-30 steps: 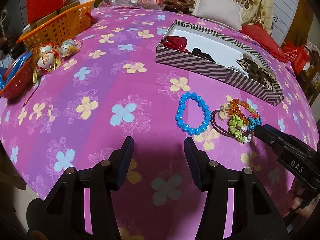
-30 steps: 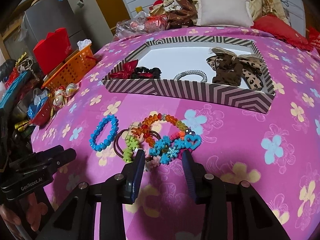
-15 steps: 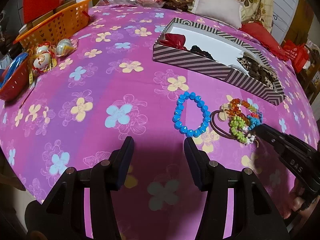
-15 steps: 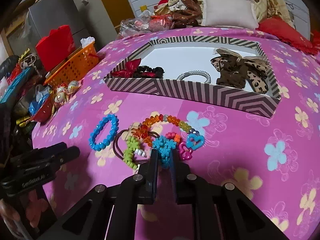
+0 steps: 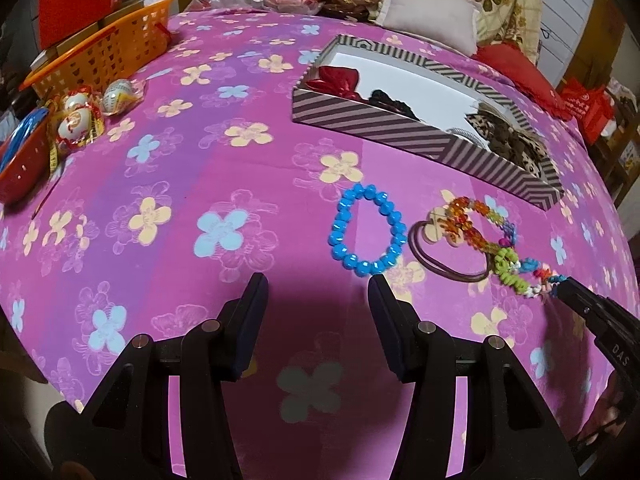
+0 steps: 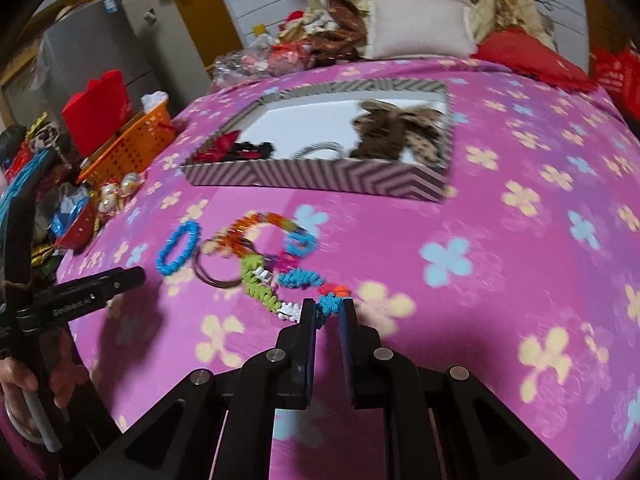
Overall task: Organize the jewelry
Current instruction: 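Move both tools back toward the bracelet pile, then grasp the blue beaded bracelet with left tool while right tool grasps the flower hair tie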
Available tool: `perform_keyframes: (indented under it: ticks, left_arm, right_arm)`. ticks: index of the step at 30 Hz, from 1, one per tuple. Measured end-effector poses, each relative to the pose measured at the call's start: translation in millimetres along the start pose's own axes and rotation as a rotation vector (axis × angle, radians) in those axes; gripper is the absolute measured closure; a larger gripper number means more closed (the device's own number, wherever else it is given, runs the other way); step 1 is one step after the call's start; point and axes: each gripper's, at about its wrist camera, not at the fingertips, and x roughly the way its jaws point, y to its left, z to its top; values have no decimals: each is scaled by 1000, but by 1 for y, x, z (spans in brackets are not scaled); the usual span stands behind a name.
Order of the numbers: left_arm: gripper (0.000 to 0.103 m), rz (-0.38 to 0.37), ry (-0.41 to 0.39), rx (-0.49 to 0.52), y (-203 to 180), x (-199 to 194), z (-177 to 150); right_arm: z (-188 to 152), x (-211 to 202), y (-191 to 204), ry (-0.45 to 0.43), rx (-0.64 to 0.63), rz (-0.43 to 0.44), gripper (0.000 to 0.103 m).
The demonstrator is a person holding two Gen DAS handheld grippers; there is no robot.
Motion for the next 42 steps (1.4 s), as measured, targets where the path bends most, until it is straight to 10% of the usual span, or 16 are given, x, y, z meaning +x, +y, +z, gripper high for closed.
perform_keyframes:
  ticks: [24, 35, 42]
  left_arm:
    - [40, 12, -24, 148, -25, 25, 11]
    - [40, 27, -12, 299, -46, 30, 12]
    - [86, -30, -13, 310, -47, 30, 12]
  right_arm:
    - [-2, 6, -16, 20, 22, -34, 92]
    - [2, 8, -15, 4, 11, -38, 74]
    - [5, 14, -7, -18, -38, -80, 78]
